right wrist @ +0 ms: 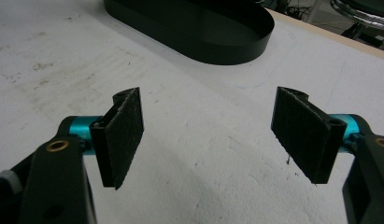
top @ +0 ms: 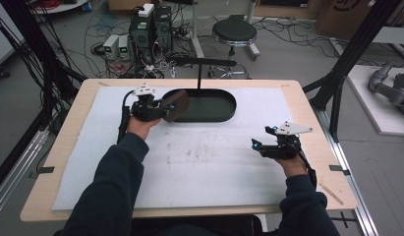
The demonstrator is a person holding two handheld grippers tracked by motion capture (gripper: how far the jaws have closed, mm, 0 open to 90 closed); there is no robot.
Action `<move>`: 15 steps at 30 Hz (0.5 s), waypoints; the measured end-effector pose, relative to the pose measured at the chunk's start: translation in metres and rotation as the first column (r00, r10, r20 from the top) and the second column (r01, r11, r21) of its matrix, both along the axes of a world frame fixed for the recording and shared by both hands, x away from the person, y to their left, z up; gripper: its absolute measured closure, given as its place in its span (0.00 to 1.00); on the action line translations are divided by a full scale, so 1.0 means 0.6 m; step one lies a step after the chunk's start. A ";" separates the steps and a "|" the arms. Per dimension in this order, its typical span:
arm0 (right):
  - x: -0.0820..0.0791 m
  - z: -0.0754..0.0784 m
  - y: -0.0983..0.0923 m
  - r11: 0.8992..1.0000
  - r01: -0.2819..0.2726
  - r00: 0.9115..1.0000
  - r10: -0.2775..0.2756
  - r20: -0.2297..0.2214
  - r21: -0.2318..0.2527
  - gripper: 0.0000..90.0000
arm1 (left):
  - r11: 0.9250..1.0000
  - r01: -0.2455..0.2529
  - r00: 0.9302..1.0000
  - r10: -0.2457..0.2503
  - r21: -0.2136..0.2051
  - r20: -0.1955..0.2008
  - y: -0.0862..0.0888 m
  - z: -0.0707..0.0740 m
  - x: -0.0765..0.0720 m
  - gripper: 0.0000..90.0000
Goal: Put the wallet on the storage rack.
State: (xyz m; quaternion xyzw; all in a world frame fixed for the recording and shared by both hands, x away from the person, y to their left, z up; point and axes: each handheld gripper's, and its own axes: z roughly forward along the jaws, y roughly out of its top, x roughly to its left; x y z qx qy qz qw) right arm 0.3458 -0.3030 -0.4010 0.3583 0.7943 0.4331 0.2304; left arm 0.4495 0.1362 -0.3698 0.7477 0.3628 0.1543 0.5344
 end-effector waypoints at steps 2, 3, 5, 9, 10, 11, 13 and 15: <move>0.000 0.000 -0.001 1.000 0.004 1.000 -0.004 -0.003 -0.002 0.29 | 1.000 0.013 1.000 -0.013 -0.006 0.002 -0.016 0.003 0.022 0.71; 0.000 0.000 -0.001 1.000 0.003 1.000 -0.003 -0.003 -0.004 0.29 | 1.000 0.017 1.000 -0.017 -0.013 -0.003 -0.024 0.002 0.032 0.71; 0.000 -0.001 -0.002 1.000 0.003 1.000 -0.003 0.000 -0.001 0.29 | 1.000 0.026 0.999 -0.026 -0.017 -0.026 -0.038 -0.004 0.051 0.71; 0.000 -0.002 -0.006 1.000 0.009 1.000 -0.009 -0.002 0.003 0.29 | 0.999 0.044 0.997 -0.045 -0.009 -0.058 -0.062 -0.018 0.078 0.70; 0.000 -0.002 -0.007 1.000 0.012 1.000 -0.012 -0.003 0.006 0.29 | 0.999 0.048 0.997 -0.048 -0.014 -0.064 -0.066 -0.021 0.082 0.70; 0.001 -0.002 -0.009 1.000 0.010 1.000 -0.010 -0.005 0.007 0.29 | 0.998 0.049 0.996 -0.051 -0.026 -0.072 -0.069 -0.025 0.087 0.70; 0.001 -0.002 -0.010 1.000 0.014 1.000 -0.014 -0.006 0.010 0.29 | 0.998 0.050 0.995 -0.052 -0.027 -0.081 -0.073 -0.030 0.091 0.70; 0.002 -0.004 -0.012 1.000 0.017 1.000 -0.017 -0.007 0.009 0.29 | 0.999 0.047 0.994 -0.048 -0.019 -0.096 -0.080 -0.042 0.101 0.70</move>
